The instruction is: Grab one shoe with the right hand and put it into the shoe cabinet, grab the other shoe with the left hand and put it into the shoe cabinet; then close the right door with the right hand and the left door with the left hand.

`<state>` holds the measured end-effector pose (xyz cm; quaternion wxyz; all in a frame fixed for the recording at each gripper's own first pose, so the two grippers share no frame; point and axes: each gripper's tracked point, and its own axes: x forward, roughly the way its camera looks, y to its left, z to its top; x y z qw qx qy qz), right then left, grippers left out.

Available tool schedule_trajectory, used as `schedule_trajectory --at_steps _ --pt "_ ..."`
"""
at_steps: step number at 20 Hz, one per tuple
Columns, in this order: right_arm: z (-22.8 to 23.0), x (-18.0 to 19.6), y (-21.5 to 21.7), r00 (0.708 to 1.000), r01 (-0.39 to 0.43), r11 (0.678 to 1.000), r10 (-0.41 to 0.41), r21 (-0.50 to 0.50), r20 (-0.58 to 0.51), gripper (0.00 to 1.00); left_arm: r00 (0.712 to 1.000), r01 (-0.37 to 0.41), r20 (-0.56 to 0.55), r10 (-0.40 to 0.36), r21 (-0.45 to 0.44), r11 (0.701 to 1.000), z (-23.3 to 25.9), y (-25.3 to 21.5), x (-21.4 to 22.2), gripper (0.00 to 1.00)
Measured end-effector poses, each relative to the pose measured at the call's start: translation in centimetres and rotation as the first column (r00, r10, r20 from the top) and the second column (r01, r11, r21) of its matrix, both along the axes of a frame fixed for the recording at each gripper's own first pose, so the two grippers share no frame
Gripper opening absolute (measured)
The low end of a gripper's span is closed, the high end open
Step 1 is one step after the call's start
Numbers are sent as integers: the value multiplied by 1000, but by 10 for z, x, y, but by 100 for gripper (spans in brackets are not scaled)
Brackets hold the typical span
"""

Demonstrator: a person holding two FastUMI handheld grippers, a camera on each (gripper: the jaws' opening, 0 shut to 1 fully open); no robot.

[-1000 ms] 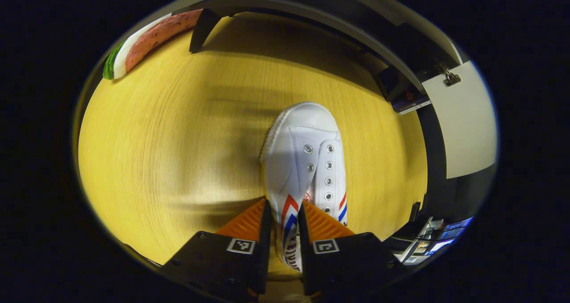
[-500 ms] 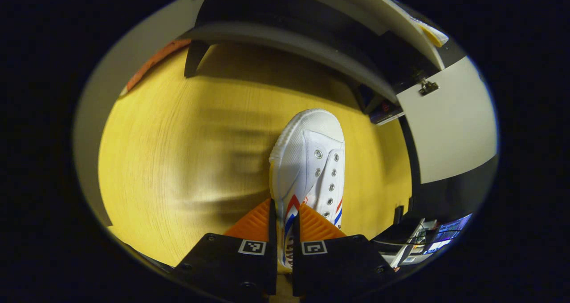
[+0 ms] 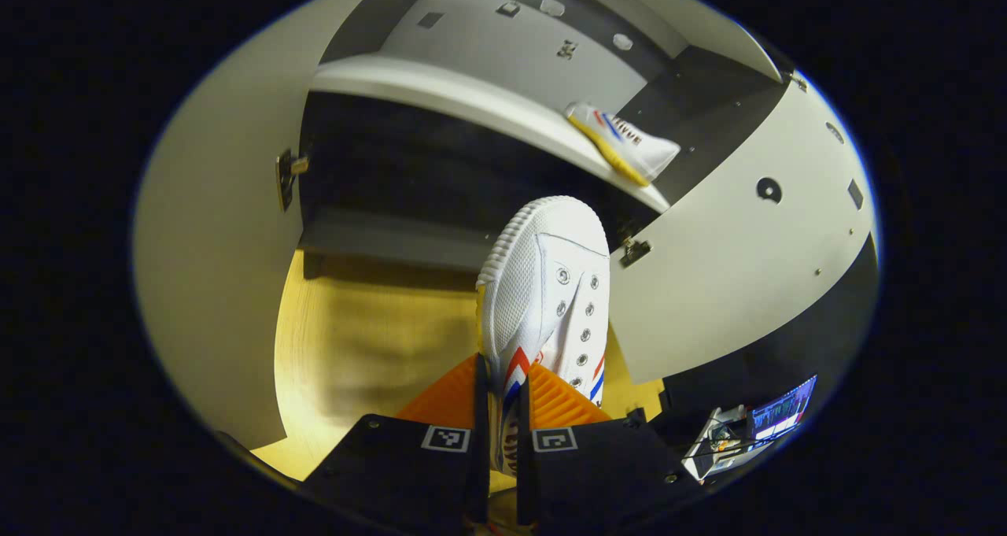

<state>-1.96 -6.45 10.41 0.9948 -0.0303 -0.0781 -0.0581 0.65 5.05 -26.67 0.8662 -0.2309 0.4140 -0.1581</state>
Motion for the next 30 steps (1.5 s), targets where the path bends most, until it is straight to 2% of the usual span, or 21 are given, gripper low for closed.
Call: schedule_trajectory --at_steps 5,12,18,22,25,28,30 --pt "-3 -2 -7 1000 12 1000 -12 11 -2 51 990 -28 136 34 -44 999 52 -15 28 15" --pt "-10 -7 -13 999 26 1000 -26 15 -20 51 949 -105 291 120 -67 992 110 -12 113 14" --pt "-15 -13 -22 998 47 999 -46 7 -36 51 925 -179 322 202 -102 979 132 -3 180 14" --pt "-23 -14 -35 996 75 997 -75 -7 -57 51 919 -198 329 218 -94 976 134 -5 217 14" --pt "-26 -13 -42 994 89 996 -90 -8 -60 48 929 -196 306 208 -71 978 123 -8 239 14" --pt "-27 -11 -44 995 87 996 -88 -5 -57 51 946 -185 263 187 -34 982 105 -10 249 14" --pt "-28 -9 -45 994 88 996 -89 -18 -56 48 947 -197 251 201 -44 979 100 -10 259 14"
